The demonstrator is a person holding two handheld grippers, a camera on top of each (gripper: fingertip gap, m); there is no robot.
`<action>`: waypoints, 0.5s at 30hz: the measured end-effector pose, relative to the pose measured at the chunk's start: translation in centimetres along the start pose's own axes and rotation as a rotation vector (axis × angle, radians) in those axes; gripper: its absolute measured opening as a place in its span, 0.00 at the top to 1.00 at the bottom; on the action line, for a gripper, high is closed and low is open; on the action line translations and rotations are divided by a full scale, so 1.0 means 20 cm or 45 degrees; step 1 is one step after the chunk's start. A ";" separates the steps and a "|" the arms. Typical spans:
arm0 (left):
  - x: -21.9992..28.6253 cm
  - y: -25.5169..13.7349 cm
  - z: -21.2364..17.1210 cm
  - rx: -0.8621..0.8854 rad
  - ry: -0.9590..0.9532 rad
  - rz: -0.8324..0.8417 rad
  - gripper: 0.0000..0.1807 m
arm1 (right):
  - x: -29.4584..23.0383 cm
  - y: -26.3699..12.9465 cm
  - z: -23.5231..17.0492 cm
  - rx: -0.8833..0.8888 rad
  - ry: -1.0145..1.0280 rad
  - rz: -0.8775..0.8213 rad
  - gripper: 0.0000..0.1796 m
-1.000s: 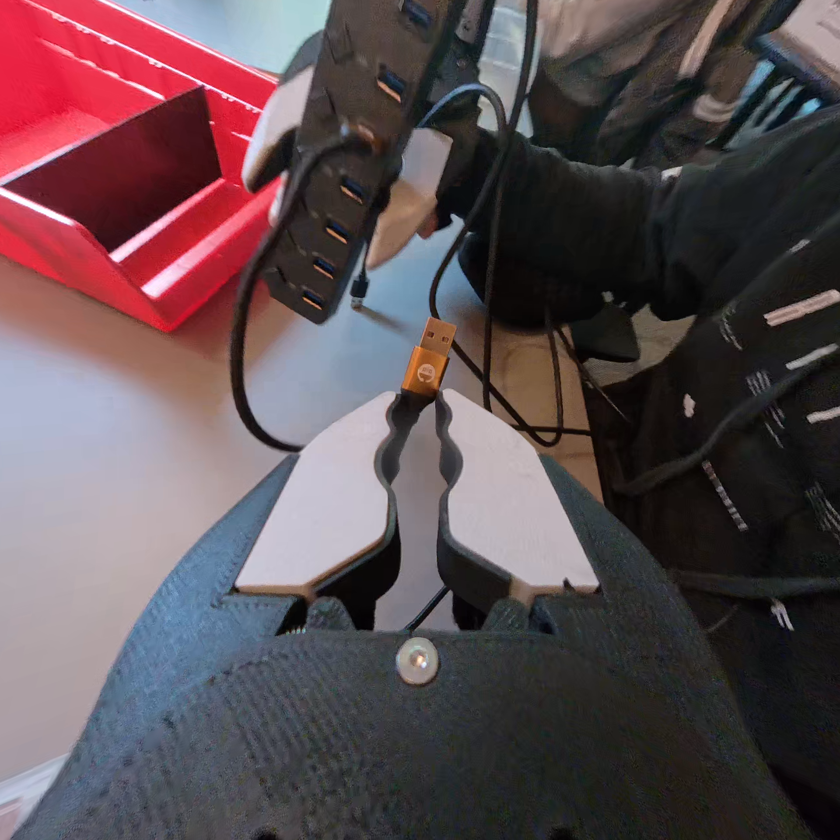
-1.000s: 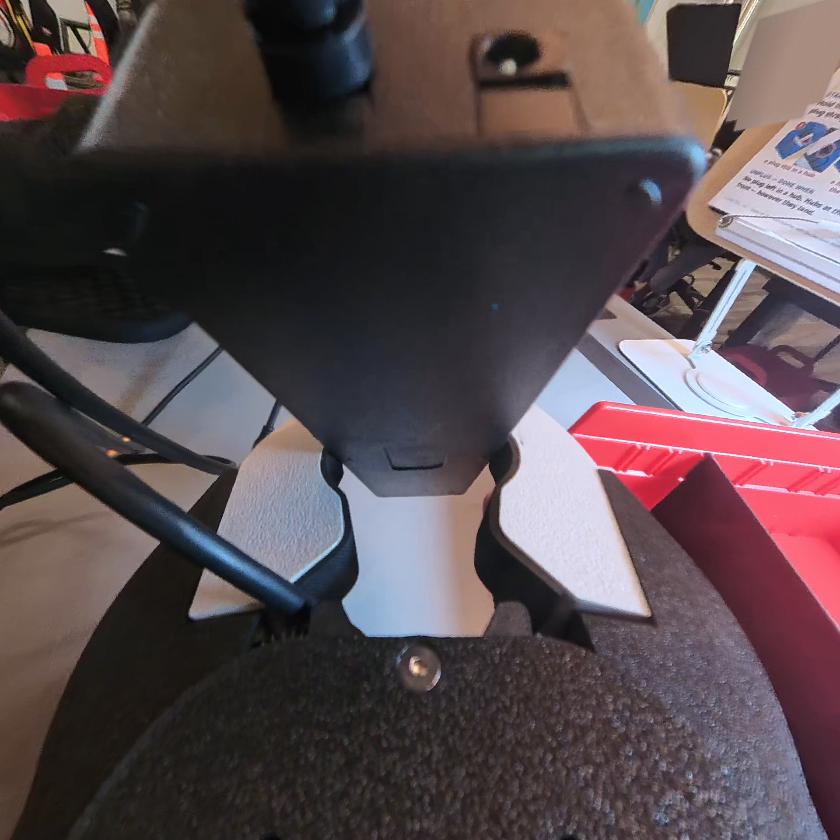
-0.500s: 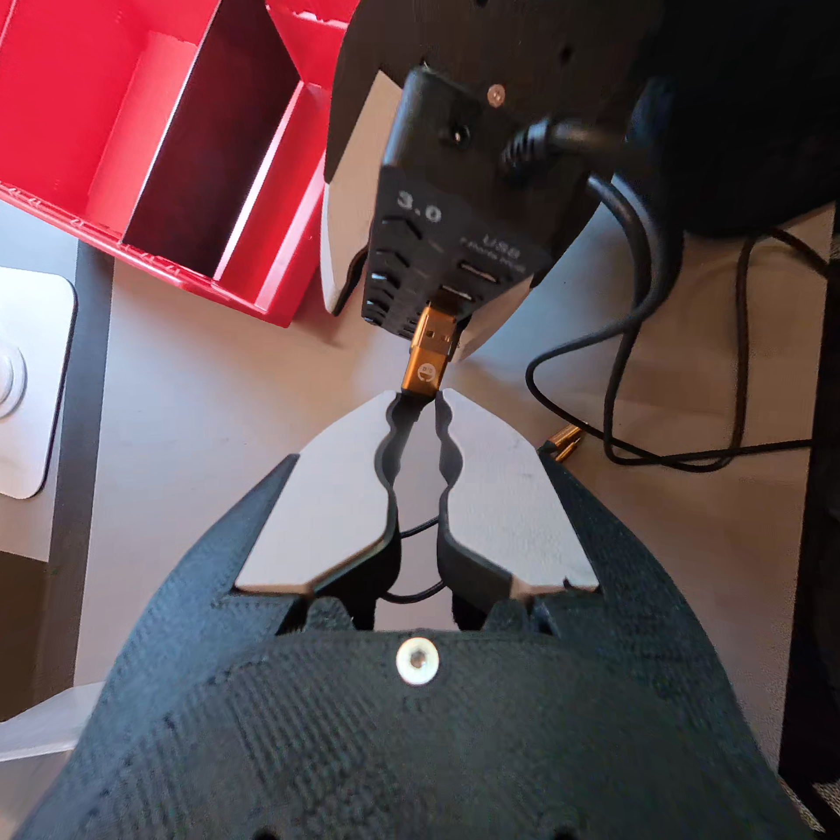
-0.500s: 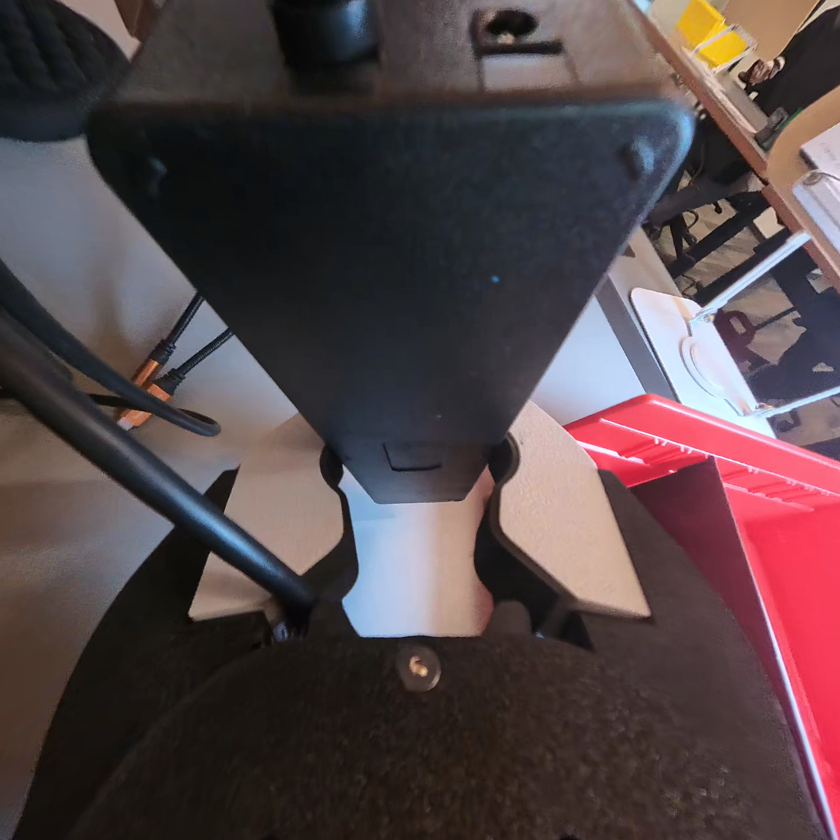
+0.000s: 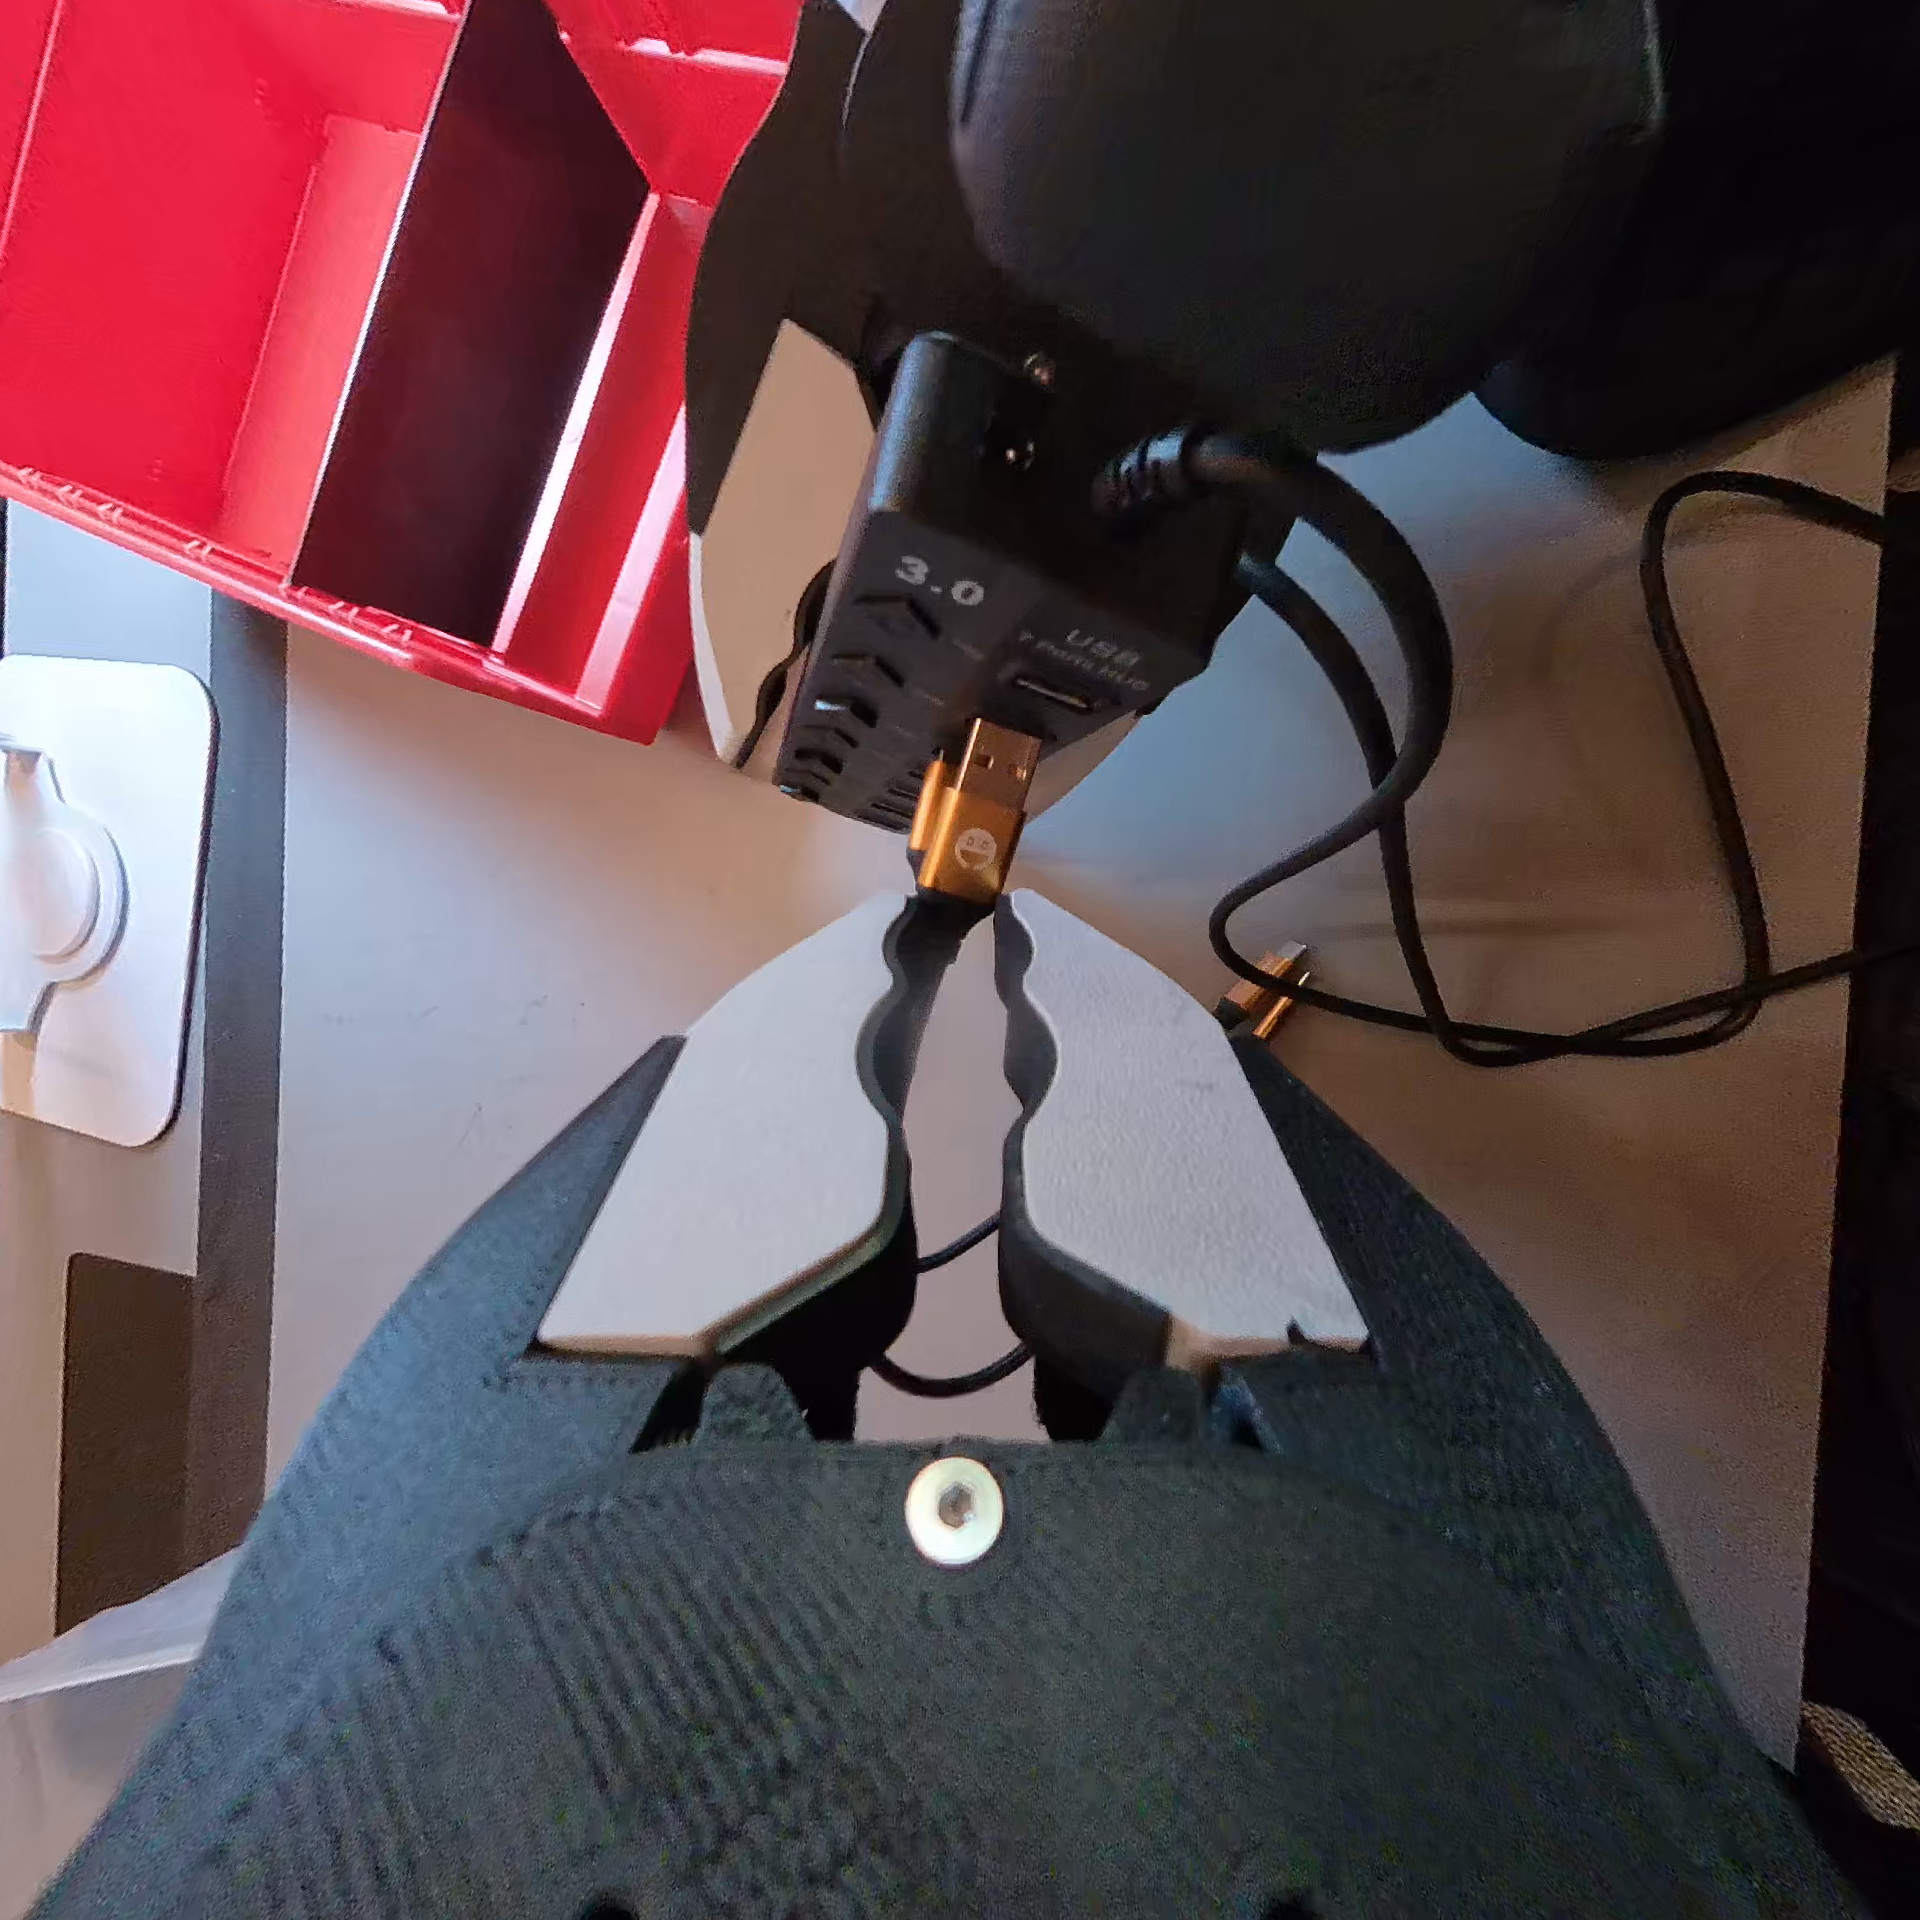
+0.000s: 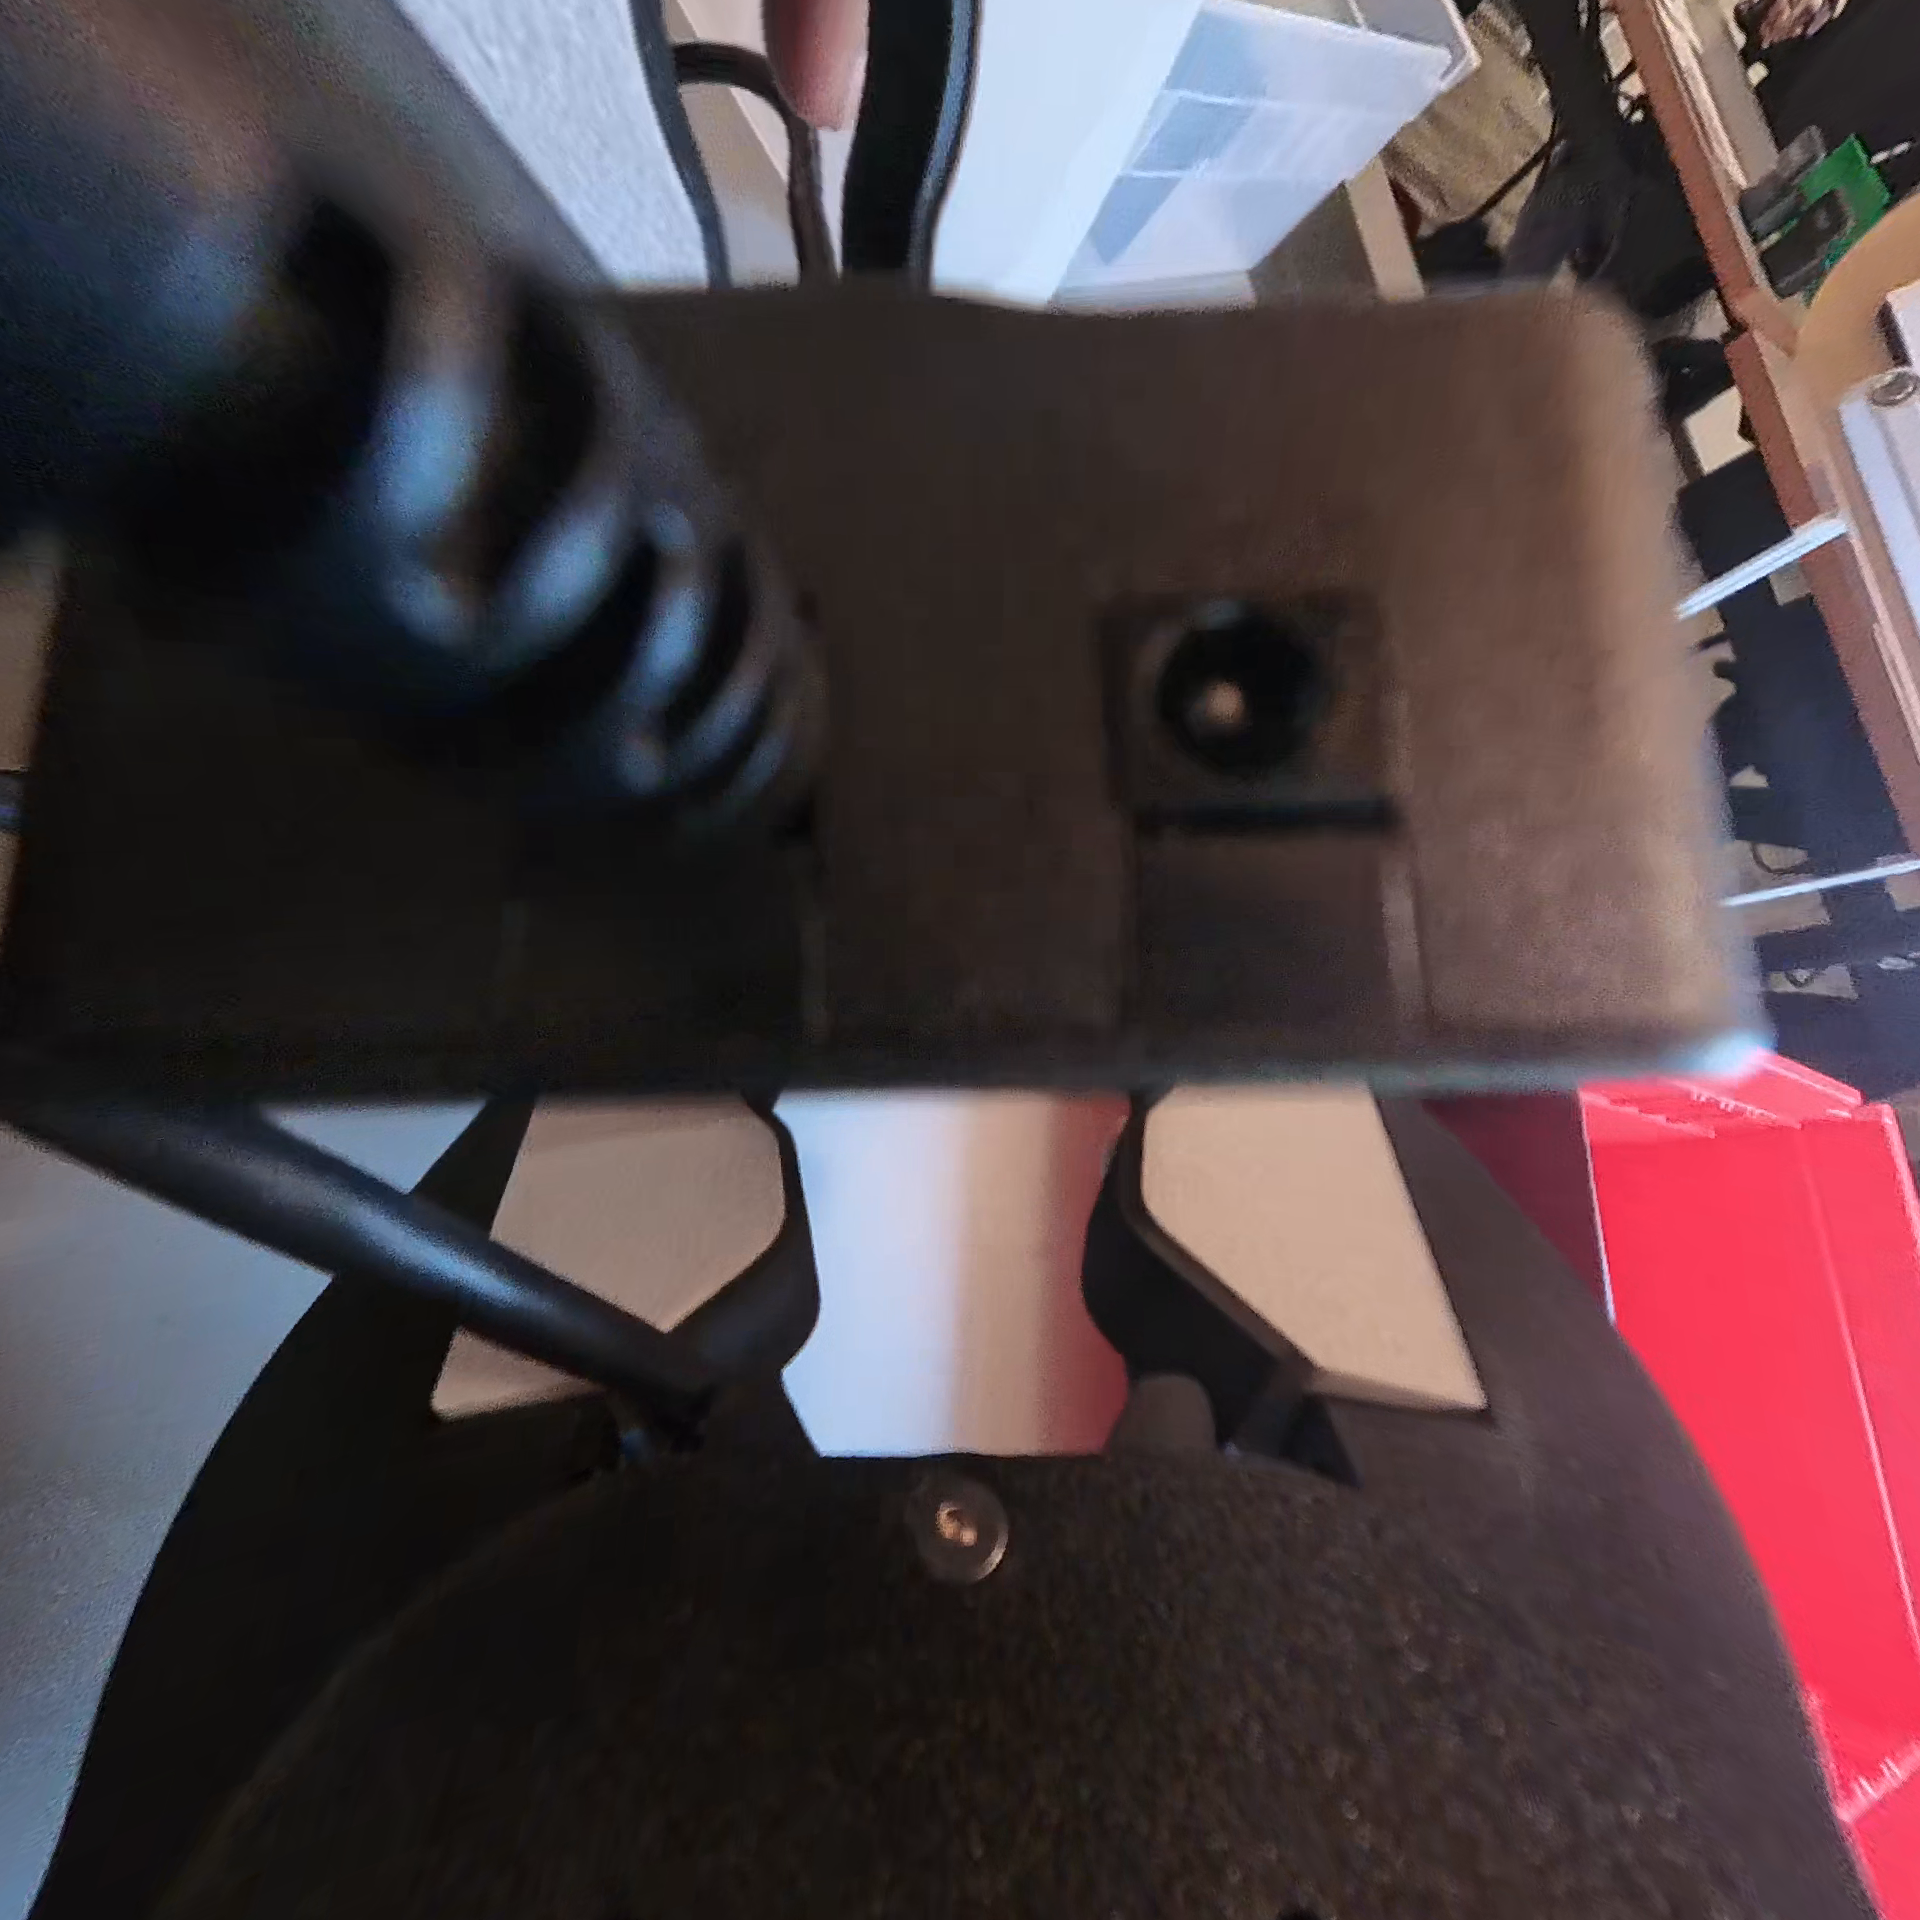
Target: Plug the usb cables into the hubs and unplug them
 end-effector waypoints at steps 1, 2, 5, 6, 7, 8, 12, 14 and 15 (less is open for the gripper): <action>0.00 0.00 0.00 -0.005 0.003 0.011 0.93 | 0.00 0.00 0.00 -0.010 0.005 -0.004 0.64; 0.00 0.00 0.00 -0.011 0.006 0.019 0.93 | 0.00 0.00 0.00 -0.021 0.009 -0.010 0.64; 0.01 0.01 0.01 -0.022 0.017 0.039 0.93 | 0.00 0.01 0.01 -0.066 0.010 -0.015 0.64; 0.01 0.01 0.01 -0.046 0.020 0.065 0.93 | -0.01 0.02 0.02 -0.083 0.009 -0.014 0.64; 0.01 0.02 0.00 -0.102 0.024 0.114 0.93 | -0.01 0.02 0.02 -0.093 0.010 -0.023 0.64; 0.02 0.04 0.00 -0.157 0.043 0.145 0.93 | -0.01 0.02 0.03 -0.096 0.008 -0.032 0.64; 0.01 0.05 -0.01 -0.148 0.038 0.118 0.93 | -0.02 0.03 0.04 -0.121 0.016 -0.047 0.64; 0.00 0.03 -0.01 -0.084 0.007 0.065 0.93 | -0.01 0.02 0.04 -0.113 0.034 -0.054 0.64; 0.00 0.01 -0.01 -0.064 -0.004 0.055 0.94 | -0.01 0.02 0.04 -0.101 0.043 -0.062 0.64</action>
Point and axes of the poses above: each gripper's, where its closed fingertips meet, y out along the fingers, z out of its top, x = y × z across the jaws, the point moved 10 cm from there along -y, back along the fingers, and after that the axes turned 6 degrees about -z, right-handed, at the moved point
